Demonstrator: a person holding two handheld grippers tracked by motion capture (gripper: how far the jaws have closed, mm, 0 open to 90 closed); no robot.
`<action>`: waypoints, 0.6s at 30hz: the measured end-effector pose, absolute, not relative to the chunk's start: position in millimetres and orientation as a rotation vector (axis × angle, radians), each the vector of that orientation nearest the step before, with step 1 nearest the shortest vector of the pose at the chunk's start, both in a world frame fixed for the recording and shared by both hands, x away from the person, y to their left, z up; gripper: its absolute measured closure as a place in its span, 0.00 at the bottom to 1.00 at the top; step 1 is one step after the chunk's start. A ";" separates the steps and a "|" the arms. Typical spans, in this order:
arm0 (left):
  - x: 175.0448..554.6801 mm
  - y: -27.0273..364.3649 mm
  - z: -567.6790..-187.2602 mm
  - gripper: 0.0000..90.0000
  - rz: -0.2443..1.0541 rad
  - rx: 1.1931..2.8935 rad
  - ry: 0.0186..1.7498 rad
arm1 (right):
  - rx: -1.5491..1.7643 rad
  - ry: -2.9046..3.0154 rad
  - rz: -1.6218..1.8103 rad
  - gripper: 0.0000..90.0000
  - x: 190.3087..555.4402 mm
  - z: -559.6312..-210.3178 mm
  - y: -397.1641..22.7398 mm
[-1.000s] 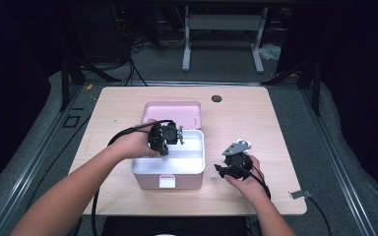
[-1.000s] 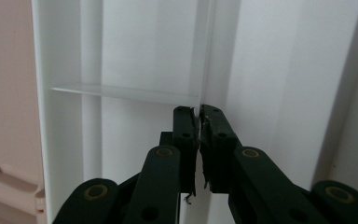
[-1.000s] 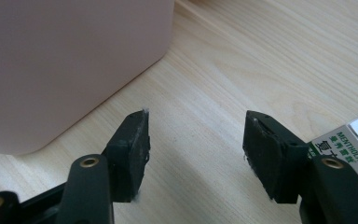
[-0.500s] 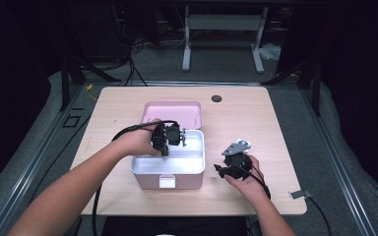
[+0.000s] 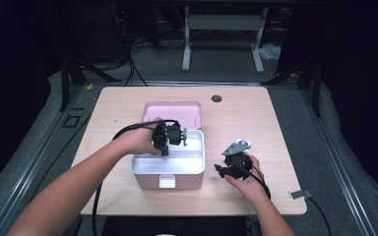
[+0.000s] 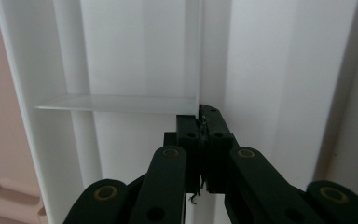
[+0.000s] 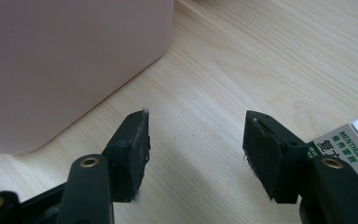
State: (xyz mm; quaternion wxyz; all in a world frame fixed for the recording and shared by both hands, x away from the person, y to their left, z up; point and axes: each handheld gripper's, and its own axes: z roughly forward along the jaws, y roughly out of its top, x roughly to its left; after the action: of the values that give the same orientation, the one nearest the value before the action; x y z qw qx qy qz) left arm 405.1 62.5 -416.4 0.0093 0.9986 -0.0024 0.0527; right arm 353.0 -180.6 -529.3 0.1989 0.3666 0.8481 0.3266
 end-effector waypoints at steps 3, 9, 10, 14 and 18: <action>404.5 63.5 -413.7 0.99 0.168 3.112 0.002 | 1.030 2.370 0.907 0.45 353.3 -529.5 -180.7; 401.4 66.0 -404.7 0.99 0.211 3.095 0.013 | 1.031 2.371 0.912 0.45 353.0 -529.6 -180.0; 400.9 66.9 -402.6 0.99 0.212 3.088 0.020 | 1.029 2.372 0.912 0.45 353.1 -529.5 -180.0; 400.0 71.7 -390.5 0.99 0.237 3.059 0.053 | 1.032 2.370 0.910 0.45 353.0 -529.5 -179.9; 404.9 84.3 -378.3 0.99 0.234 3.036 0.143 | 1.032 2.371 0.914 0.45 353.0 -529.6 -179.9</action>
State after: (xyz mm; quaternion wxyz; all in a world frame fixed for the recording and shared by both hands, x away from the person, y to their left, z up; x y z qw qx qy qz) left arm 404.9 84.3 -378.3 0.0467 0.9949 0.0467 0.0768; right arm 353.0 -179.9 -529.6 0.1983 0.3687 0.8474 0.3266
